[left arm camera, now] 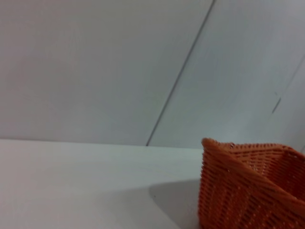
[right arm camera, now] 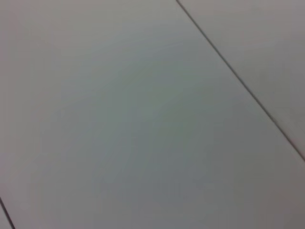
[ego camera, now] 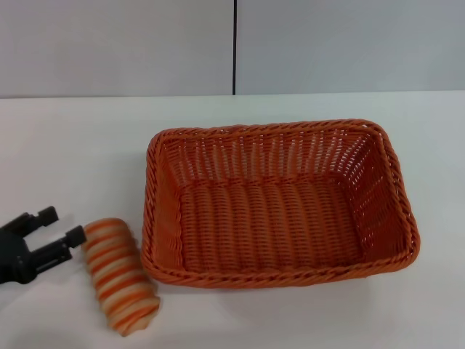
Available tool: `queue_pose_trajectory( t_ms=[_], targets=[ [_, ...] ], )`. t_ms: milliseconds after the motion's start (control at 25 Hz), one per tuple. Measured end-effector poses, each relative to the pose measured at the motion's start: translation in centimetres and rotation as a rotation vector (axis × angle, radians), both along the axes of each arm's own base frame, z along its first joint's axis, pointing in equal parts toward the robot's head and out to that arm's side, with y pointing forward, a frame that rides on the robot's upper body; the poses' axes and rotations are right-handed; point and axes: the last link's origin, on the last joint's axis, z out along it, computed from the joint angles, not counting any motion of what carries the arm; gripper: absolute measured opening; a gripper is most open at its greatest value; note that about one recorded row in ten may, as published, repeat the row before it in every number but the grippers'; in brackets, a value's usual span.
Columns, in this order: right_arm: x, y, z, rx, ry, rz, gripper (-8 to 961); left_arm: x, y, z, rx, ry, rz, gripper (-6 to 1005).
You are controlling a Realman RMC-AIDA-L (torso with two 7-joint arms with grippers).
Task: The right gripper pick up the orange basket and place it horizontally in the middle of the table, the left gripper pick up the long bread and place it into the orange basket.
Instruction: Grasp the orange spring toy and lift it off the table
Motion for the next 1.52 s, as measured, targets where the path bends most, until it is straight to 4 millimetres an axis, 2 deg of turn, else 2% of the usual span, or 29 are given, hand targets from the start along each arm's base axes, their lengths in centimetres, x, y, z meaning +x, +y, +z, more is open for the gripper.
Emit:
queue_pose_trajectory(
  t_ms=[680, 1520],
  targets=[
    [-0.5, 1.1, -0.1, -0.052, -0.026, 0.023, 527, 0.2, 0.5, -2.1, -0.066, 0.043, 0.009, 745],
    [-0.5, 1.1, -0.2, -0.05, -0.021, 0.024, 526, 0.2, 0.8, -2.5, -0.087, 0.06, 0.005, 739]
  ],
)
